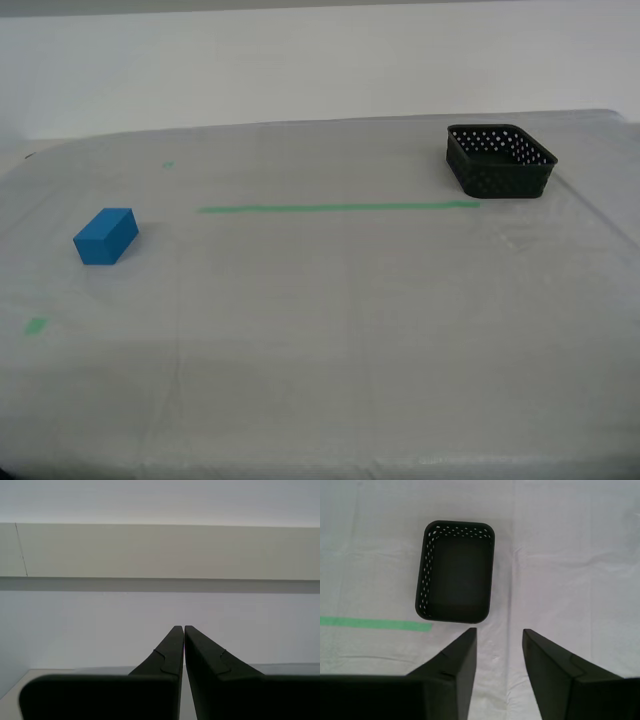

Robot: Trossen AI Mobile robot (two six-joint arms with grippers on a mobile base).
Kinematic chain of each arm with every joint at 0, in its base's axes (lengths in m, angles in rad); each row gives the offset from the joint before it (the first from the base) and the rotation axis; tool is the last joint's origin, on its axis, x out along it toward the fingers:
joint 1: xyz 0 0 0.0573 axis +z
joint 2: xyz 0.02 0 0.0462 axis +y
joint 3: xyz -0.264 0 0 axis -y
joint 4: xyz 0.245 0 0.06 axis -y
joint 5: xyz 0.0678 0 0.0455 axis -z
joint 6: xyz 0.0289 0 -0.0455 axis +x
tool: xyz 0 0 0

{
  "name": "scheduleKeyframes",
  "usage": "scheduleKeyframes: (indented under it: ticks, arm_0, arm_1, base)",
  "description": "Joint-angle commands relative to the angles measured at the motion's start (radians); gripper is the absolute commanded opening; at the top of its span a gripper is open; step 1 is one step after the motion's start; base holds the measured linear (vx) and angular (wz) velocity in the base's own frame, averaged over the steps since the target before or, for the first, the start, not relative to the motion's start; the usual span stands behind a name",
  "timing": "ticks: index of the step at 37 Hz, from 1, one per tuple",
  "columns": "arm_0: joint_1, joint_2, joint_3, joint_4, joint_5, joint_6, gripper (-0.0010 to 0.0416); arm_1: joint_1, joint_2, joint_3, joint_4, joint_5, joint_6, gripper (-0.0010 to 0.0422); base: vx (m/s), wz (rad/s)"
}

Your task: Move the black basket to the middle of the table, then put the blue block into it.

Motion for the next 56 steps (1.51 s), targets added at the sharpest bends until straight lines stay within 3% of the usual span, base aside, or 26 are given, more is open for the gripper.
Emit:
scheduleKeyframes:
  ticks: [1, 10, 16, 32, 34, 39, 52, 56]
  arm_0:
    - [0.000, 0.000, 0.001, 0.008, 0.003, -0.003, 0.0182]
    - [0.000, 0.000, 0.001, 0.034, 0.003, -0.003, 0.0305]
    - [0.000, 0.000, 0.001, 0.051, -0.003, -0.003, 0.0350]
    - [0.002, 0.000, 0.001, 0.064, -0.010, -0.009, 0.0403]
    - [0.002, 0.000, 0.001, 0.077, -0.010, 0.002, 0.0398]
    - [0.002, 0.000, 0.001, 0.084, -0.010, 0.083, 0.0401]
    - [0.002, 0.000, 0.001, 0.098, -0.010, 0.096, 0.0401]
    - [0.002, 0.000, 0.001, 0.098, -0.010, 0.115, 0.0400]
  arm_1:
    - [0.000, 0.000, 0.000, 0.005, 0.000, 0.002, 0.0000]
    - [0.000, 0.000, 0.000, 0.005, 0.000, 0.002, 0.0000]
    - [0.000, 0.000, 0.000, 0.005, 0.000, 0.002, 0.0000]
    - [0.000, 0.000, 0.000, 0.005, 0.000, 0.001, 0.0000]
    - [0.000, 0.000, 0.000, 0.005, 0.000, 0.001, 0.0000]
    - [0.000, 0.000, 0.000, 0.005, 0.000, 0.002, 0.0000]
    - [0.000, 0.000, 0.000, 0.005, 0.000, 0.002, 0.0000]
    - [0.000, 0.000, 0.000, 0.005, 0.000, 0.002, 0.0000]
  base:
    - [0.000, 0.000]
    - [0.000, 0.000]
    - [0.000, 0.000]
    - [0.000, 0.000]
    - [0.000, 0.000]
    - [0.000, 0.000]
    - [0.000, 0.000]
    - [0.000, 0.000]
